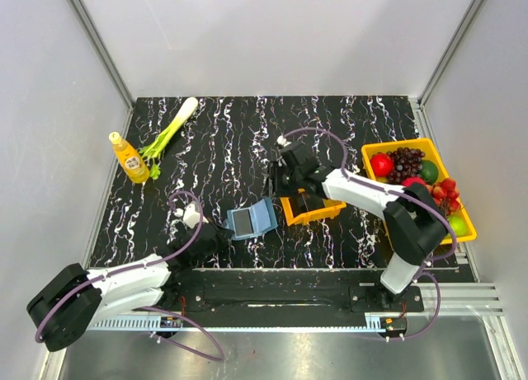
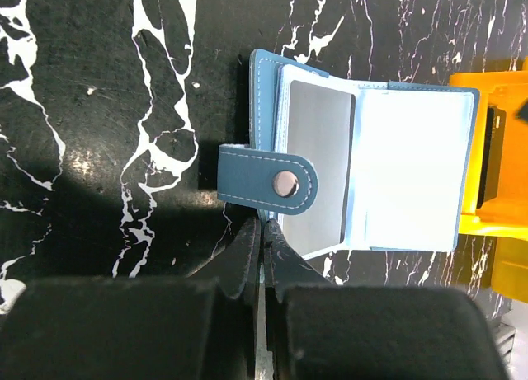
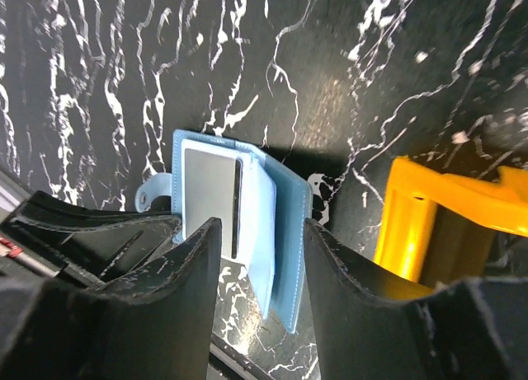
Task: Put the credit cards into the card holder
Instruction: Insert the credit card into the card holder, then pick up the credit card from the storage box.
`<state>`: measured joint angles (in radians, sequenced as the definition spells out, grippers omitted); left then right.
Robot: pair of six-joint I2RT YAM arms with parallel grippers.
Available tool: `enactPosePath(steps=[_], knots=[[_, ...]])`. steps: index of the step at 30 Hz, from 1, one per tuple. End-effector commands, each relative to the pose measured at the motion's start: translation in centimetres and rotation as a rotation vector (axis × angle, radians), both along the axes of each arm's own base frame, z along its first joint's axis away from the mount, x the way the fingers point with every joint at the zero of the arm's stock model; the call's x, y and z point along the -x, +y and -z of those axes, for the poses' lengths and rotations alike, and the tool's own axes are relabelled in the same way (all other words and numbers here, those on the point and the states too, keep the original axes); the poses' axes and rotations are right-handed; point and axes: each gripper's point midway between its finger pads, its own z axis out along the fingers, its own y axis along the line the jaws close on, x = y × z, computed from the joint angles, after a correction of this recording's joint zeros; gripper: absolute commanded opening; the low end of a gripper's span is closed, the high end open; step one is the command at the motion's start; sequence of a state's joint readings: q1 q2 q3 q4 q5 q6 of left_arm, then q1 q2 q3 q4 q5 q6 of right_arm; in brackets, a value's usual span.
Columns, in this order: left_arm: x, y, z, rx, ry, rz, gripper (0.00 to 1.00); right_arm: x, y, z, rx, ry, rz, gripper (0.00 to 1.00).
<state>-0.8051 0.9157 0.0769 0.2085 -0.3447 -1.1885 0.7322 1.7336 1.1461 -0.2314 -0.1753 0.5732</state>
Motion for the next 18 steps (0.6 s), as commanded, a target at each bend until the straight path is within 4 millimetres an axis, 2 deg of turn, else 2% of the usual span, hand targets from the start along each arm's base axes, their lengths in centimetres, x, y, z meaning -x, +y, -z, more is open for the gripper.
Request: enactPosePath(steps=[1,4,7,9,12,18], knots=[[-0.7,0.1,-1.0,-0.036,-0.043,0.005,0.00,-2.5,-3.5,-5.2,0.007,-0.159,0.050,0.50],[-0.9,0.0,-1.5,-0.034,-0.057,0.008,0.00,-3.6,-7.4,-5.2,0.082,-0.165,0.136,0.49],[-1.0,-0.2,-1.9,-0.041,-0.066,0.017,0.00,-3.6,-10.2,-3.4,0.145,-0.114,0.164,0.47],[-1.1,-0.3,-2.2,-0.043,-0.072,0.024,0.00,-3.4,-11.1,-2.1,0.152,-0.078,0.169,0.45],[-1.2,-0.4,-2.3,-0.043,-0.075,0.026,0.00,-2.8,-11.2,-0.7,0.157,-0.032,0.154,0.39],[-1.2,-0.4,-2.1,-0.047,-0.069,0.029,0.00,-2.5,-10.2,1.4,0.129,0.025,0.134,0.35]])
